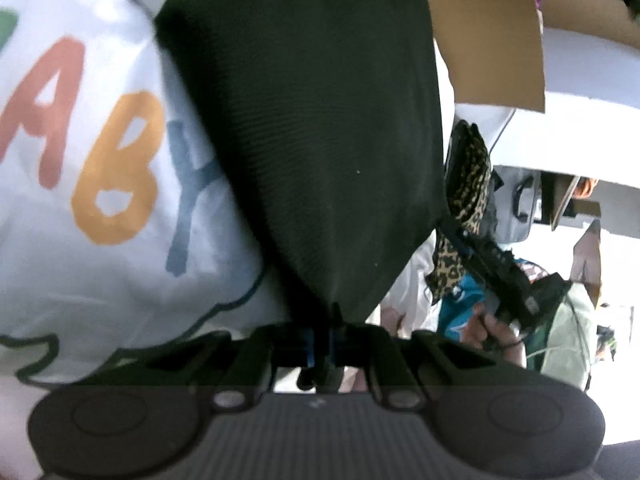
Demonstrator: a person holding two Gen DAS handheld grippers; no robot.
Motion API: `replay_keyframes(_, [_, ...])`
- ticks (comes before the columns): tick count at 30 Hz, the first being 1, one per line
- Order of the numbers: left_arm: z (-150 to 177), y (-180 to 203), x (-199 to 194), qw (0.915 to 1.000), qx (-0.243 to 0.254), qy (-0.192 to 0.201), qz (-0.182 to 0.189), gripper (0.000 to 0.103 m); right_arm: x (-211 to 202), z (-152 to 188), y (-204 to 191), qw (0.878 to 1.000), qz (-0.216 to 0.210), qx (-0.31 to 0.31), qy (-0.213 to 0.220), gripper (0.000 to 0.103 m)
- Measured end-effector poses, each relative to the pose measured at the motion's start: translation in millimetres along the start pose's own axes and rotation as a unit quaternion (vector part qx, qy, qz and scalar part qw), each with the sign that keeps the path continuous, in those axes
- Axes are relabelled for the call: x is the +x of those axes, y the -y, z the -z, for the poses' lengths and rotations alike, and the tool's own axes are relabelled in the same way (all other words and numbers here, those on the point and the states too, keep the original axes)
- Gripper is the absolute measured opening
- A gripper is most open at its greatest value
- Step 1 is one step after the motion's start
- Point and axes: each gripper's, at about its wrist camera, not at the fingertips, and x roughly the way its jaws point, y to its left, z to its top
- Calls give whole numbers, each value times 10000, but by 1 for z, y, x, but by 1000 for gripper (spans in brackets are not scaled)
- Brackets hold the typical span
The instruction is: Fold clothes
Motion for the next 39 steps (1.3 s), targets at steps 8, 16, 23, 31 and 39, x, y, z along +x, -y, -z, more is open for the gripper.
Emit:
replay_keyframes(8, [0, 0, -2, 9996, 169, -60, -221, 6, 8, -10, 18, 10000, 13, -20, 15, 28])
replay_keyframes(16, [-3, 11, 1, 9976, 419, -87, -547, 6, 17, -22, 23, 9992, -181, -345, -64, 29])
replay_keyframes(23, [-1, 7, -4, 9972, 403, -50, -621, 6, 37, -40, 8, 9946, -582, -832, -193, 29])
replay_keyframes(31, [-6, 10, -6, 9966, 419, -28, -702, 6, 57, -46, 6, 9902, -861, -981, -490, 29])
replay_keyframes(39, [-8, 8, -13, 9961, 417, -12, -772, 6, 61, -45, 3, 9857, -831, -1073, -994, 31])
